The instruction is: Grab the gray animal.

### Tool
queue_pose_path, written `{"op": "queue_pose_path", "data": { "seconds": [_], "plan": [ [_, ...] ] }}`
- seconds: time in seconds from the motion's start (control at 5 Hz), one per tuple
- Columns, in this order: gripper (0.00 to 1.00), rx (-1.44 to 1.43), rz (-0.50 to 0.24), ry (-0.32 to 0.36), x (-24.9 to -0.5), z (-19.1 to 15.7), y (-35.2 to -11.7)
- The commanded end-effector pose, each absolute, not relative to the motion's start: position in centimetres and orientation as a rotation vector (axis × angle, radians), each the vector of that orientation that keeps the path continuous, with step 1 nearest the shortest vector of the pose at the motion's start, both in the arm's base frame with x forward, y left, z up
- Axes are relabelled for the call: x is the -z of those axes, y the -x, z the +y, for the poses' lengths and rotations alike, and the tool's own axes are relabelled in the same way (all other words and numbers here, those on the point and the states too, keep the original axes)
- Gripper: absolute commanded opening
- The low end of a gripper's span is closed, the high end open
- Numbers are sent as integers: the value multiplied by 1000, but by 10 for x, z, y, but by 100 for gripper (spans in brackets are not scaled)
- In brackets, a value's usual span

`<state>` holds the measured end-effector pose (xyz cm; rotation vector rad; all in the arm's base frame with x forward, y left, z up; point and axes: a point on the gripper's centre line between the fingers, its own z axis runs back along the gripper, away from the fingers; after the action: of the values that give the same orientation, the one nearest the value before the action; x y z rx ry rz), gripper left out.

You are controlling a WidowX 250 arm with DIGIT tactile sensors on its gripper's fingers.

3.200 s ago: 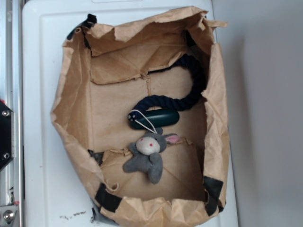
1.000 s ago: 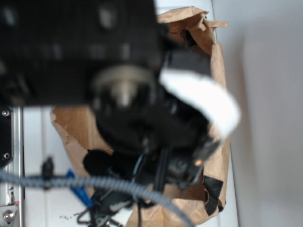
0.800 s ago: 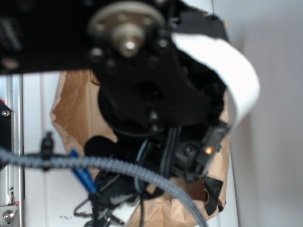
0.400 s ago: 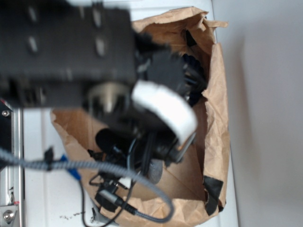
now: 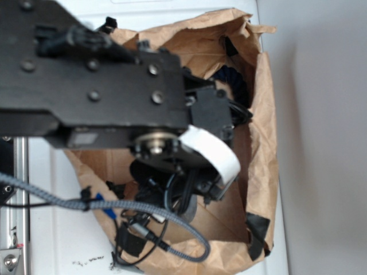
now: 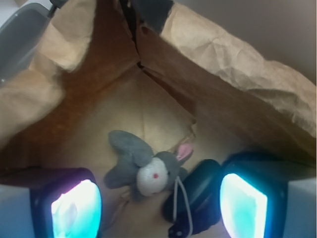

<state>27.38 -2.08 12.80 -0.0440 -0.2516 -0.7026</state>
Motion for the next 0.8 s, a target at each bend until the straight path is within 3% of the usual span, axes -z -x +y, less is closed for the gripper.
{"op": "queue_pose_path", "data": {
  "seconds": [0.0,0.2,0.4,0.6],
  "plan": [
    [100,715,-211,-37,-111,-37,-288],
    [100,775,-188,-11,-109,-39,-283],
    [100,913,-144,-22,-85,-38,-266],
    [100,998,-85,38,-78,-43,-254]
  ]
}}
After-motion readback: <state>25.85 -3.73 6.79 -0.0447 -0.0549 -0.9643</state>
